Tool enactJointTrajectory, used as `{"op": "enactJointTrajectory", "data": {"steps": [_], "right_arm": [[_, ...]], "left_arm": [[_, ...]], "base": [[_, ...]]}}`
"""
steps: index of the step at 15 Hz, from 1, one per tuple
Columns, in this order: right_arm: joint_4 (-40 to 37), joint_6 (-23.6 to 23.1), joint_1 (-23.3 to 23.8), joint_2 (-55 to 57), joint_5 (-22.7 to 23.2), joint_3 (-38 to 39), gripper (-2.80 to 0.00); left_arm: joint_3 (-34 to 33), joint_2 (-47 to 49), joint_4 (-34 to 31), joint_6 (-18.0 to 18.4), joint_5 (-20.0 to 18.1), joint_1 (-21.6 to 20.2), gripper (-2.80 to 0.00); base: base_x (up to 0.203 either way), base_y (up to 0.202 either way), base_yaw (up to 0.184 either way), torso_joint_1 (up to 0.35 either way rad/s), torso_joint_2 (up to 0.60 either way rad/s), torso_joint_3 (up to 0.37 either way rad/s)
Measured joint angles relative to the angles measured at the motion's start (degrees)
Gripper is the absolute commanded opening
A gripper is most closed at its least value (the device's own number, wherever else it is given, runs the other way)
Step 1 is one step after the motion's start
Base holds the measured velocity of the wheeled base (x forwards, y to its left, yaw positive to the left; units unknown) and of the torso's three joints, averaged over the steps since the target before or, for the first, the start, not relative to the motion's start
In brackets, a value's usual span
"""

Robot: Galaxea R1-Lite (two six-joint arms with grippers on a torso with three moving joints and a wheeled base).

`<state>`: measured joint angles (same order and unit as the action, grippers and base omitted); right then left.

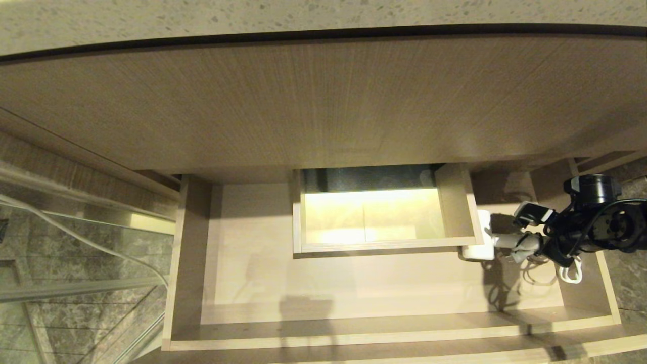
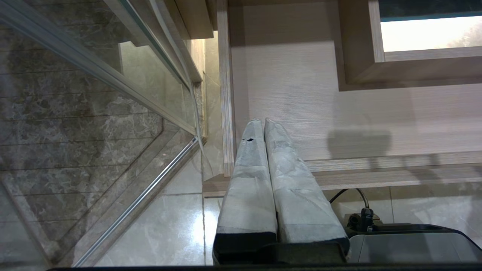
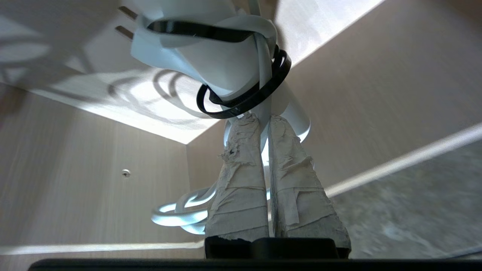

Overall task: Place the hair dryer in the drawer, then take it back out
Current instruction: Take the hairdryer out

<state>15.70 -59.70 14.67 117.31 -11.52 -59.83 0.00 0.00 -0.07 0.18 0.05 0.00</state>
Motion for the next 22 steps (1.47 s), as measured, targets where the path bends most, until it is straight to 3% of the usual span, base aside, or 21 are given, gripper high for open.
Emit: {"op": "enactJointTrajectory", "data": {"steps": [10, 22], "right_arm": [[1.5, -1.8, -0.8, -7.3, 1.9, 4.9, -2.80], [3.2, -2.7, -3.5, -20.4, 2.4, 16.3, -2.80]], "left_arm": [[0.0, 0.0, 0.0, 0.0, 0.0, 0.0, -2.80], [0.0, 0.0, 0.0, 0.0, 0.0, 0.0, -2.80]], "base": [[0.000, 0.000, 0.000, 0.000, 0.00, 0.000], [0.000, 0.000, 0.000, 0.000, 0.00, 0.000]]}}
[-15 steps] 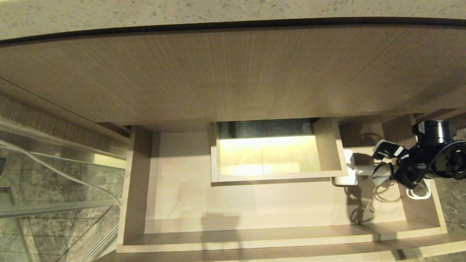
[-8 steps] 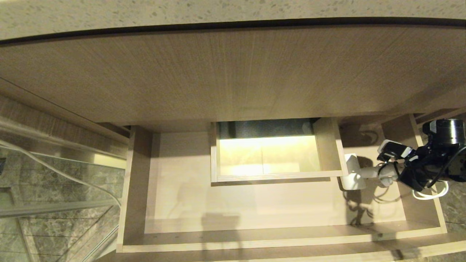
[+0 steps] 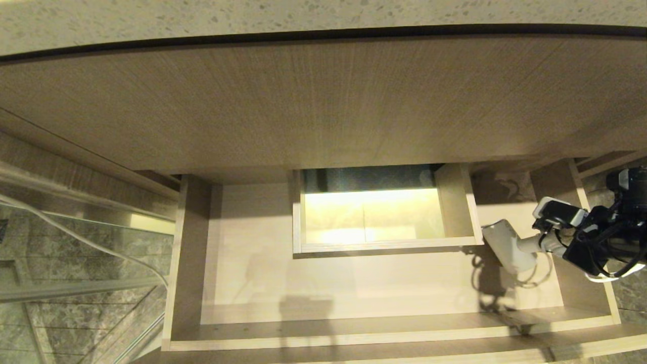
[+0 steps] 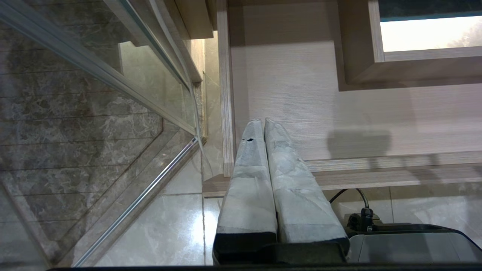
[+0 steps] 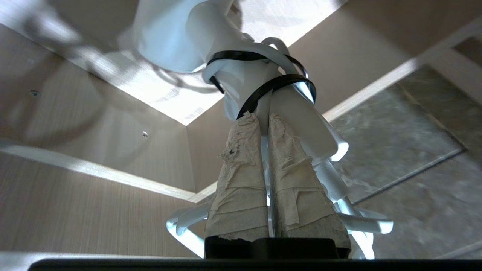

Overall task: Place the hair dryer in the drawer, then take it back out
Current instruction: Take the hairdryer out

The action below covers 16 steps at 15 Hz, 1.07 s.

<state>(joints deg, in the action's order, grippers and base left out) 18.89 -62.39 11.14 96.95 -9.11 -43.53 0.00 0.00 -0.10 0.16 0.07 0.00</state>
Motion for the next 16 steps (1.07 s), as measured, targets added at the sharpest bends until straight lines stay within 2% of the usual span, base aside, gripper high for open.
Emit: {"op": "enactJointTrajectory", "data": {"steps": [8, 16], "right_arm": [[3.8, -1.5, -0.5, -7.7, 0.1, 3.7, -2.80], [3.8, -3.1, -0.5, -19.0, 0.5, 6.4, -2.80]], "left_arm": [[0.0, 0.0, 0.0, 0.0, 0.0, 0.0, -2.80], [0.0, 0.0, 0.0, 0.0, 0.0, 0.0, -2.80]], "base": [[0.000, 0.000, 0.000, 0.000, 0.00, 0.000], [0.000, 0.000, 0.000, 0.000, 0.00, 0.000]]}}
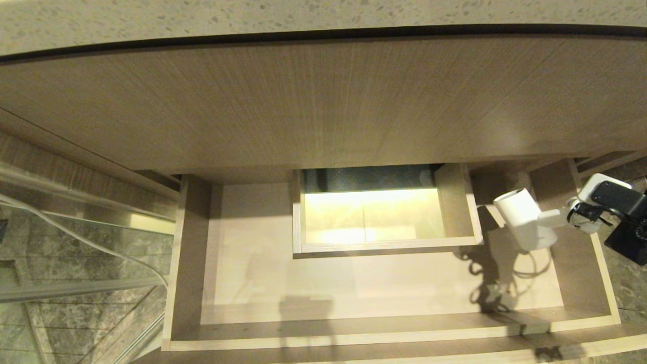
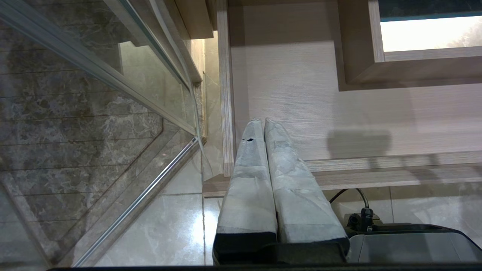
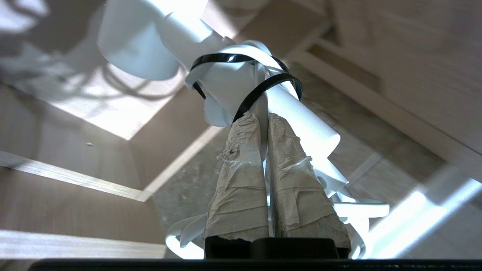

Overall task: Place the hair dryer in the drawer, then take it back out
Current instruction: Take the hairdryer out, then place it on the countertop

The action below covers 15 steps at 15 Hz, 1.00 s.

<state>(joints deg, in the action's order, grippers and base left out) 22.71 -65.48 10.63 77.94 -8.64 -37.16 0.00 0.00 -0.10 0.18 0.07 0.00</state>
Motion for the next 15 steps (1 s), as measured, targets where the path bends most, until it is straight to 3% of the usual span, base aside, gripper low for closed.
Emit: {"op": "enactJointTrajectory", "data": {"steps": [15], "right_arm": [[-0.9, -0.2, 0.4, -26.7, -0.9, 3.5, -2.80]], "left_arm": [[0.0, 0.0, 0.0, 0.0, 0.0, 0.0, -2.80]], "base": [[0.000, 0.000, 0.000, 0.000, 0.00, 0.000]]}}
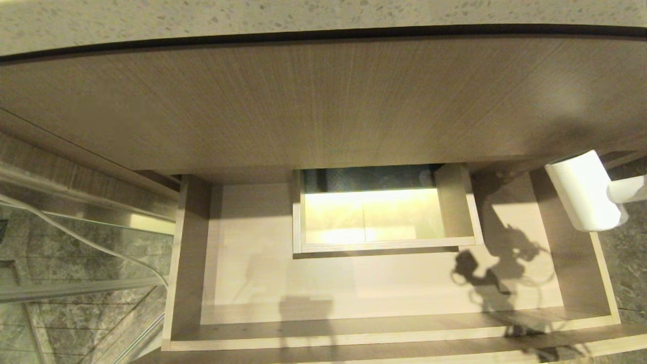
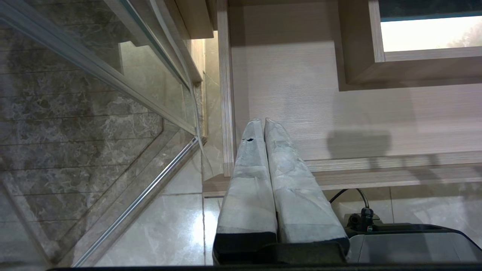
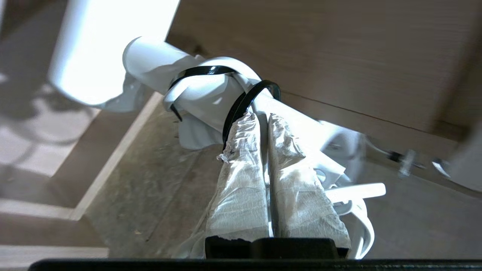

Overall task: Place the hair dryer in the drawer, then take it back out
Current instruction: Place it on the countertop

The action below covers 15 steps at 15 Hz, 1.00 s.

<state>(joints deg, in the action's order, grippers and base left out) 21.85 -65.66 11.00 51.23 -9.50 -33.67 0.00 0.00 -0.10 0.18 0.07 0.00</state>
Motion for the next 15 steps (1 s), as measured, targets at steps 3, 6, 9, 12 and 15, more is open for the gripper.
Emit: {"op": "enactJointTrajectory", "data": {"steps": [3, 6, 9, 12, 15], "right_arm": [[-0.1, 0.0, 0.0, -4.1, -0.1, -0.6, -2.80], [0.0, 0.0, 0.0, -7.3, 0.0, -2.0, -2.80], [0.2, 0.3, 0.1, -9.9, -0.1, -3.5, -2.80], [0.2, 0.2, 0.1, -12.0, -0.1, -4.6, -2.80], [-0.1, 0.1, 0.0, -14.0, -0.1, -4.9, -2.80]], "left_arm": [[0.0, 0.0, 0.0, 0.0, 0.0, 0.0, -2.80], [0.0, 0.0, 0.0, 0.0, 0.0, 0.0, -2.80], [0.0, 0.0, 0.0, 0.0, 0.0, 0.0, -2.80], [0.0, 0.0, 0.0, 0.0, 0.0, 0.0, -2.80], [0.0, 0.0, 0.0, 0.0, 0.0, 0.0, -2.80]], "base": [[0.000, 0.000, 0.000, 0.000, 0.00, 0.000], [0.000, 0.000, 0.000, 0.000, 0.00, 0.000], [0.000, 0.000, 0.000, 0.000, 0.00, 0.000], [0.000, 0.000, 0.000, 0.000, 0.00, 0.000], [0.000, 0.000, 0.000, 0.000, 0.00, 0.000]]}}
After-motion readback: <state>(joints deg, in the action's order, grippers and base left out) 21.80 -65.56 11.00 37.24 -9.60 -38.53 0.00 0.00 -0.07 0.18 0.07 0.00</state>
